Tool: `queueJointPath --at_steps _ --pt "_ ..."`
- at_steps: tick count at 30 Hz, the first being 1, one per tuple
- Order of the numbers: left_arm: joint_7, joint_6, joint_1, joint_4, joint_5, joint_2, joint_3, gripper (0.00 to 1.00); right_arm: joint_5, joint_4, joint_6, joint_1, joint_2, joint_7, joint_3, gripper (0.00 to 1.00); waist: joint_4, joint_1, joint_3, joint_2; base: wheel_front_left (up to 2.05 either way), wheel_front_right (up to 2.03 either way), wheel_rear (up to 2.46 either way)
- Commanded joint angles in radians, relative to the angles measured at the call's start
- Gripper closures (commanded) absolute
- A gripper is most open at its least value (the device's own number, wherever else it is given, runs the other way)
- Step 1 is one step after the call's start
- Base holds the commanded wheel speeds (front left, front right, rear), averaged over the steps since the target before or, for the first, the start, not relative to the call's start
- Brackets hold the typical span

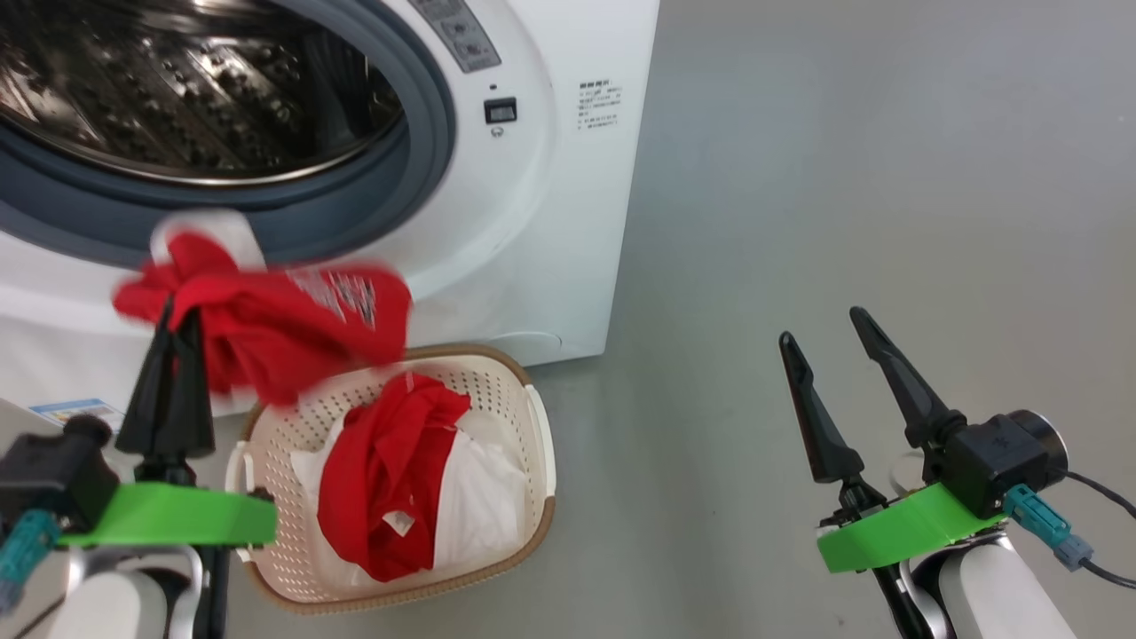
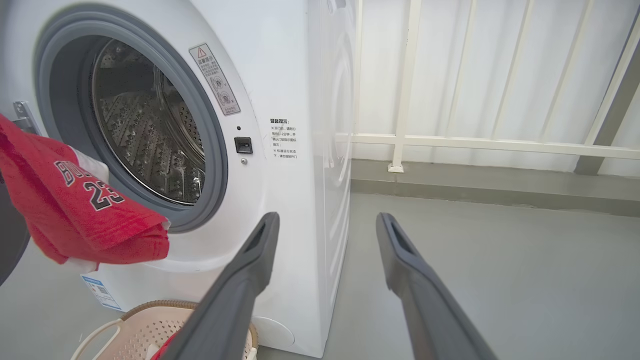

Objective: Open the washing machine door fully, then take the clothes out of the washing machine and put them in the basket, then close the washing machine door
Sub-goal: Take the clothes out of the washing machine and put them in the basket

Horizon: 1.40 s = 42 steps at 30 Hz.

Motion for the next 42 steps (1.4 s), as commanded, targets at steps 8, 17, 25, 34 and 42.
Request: queueJointPath --at_steps 8,17,25,34,42 --pt "0.036 0.031 0.076 -0.139 -0.017 0.007 0.025 1.0 0.019 -0.021 0.006 0.017 0.001 -0.006 0.019 0.0 0.015 0.0 -0.042 0.0 0.0 0.0 0.0" --pt "0.033 0.019 0.085 -0.045 -0.059 -0.029 0.01 1.0 0.021 -0.023 0.006 0.02 0.001 -0.006 0.023 0.0 0.017 0.0 -0.045 0.0 0.0 0.0 0.0" --pt "0.001 -0.023 -0.006 0.189 -0.086 -0.066 -0.009 1.0 0.023 -0.028 0.006 0.015 0.001 -0.006 0.027 0.0 0.015 0.0 -0.016 0.0 0.0 0.0 0.0" --pt "-0.018 -0.082 -0.162 0.504 -0.089 -0.089 -0.036 1.0 0.02 -0.035 0.006 -0.009 0.001 -0.006 0.032 0.0 0.006 0.0 0.052 0.0 0.0 0.0 0.0" --pt "0.052 -0.138 -0.301 0.784 -0.142 -0.111 -0.039 1.0 0.02 -0.039 0.006 -0.043 0.001 -0.006 0.035 0.0 -0.008 0.0 0.148 0.0 0.0 0.0 0.0"
